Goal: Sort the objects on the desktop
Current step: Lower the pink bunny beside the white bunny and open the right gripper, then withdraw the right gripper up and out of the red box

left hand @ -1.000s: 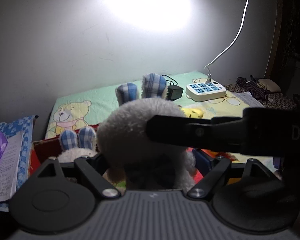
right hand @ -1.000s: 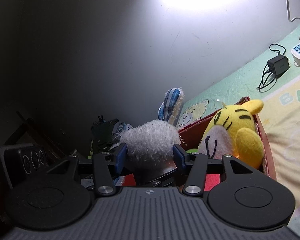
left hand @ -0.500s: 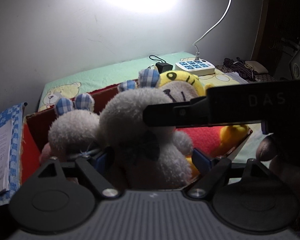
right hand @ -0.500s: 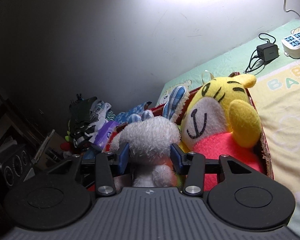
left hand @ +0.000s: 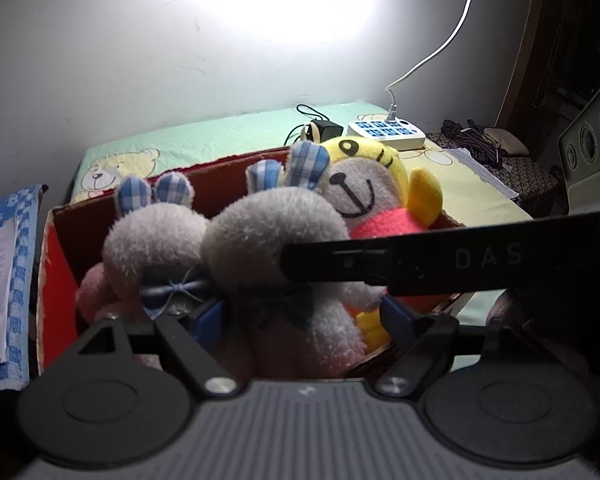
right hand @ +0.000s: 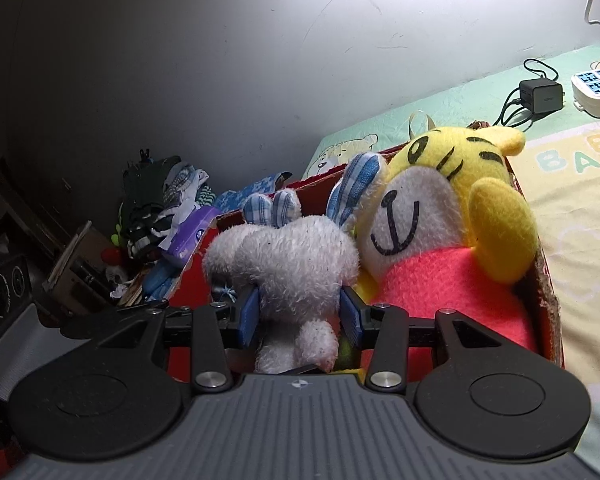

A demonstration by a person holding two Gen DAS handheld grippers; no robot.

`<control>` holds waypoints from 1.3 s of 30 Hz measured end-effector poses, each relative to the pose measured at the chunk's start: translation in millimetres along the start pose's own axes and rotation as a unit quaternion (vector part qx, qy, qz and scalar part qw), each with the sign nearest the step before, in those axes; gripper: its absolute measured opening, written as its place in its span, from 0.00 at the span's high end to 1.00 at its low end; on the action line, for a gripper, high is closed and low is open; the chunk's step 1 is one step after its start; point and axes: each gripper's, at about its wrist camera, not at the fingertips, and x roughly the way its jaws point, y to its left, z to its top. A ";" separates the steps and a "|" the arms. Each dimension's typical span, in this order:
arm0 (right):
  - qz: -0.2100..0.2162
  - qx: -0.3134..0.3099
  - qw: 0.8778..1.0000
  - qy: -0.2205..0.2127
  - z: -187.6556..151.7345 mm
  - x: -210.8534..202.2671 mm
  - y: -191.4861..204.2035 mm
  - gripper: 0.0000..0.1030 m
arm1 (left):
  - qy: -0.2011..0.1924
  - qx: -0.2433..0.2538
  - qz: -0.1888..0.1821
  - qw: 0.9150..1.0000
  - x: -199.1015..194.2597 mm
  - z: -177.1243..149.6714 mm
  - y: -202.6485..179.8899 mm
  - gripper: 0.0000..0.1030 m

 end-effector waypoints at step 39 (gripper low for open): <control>-0.165 0.028 0.981 -0.103 32.4 -117.1 -46.5 0.43 | 0.017 -0.085 0.164 0.983 -4.5 66.6 -69.2 0.01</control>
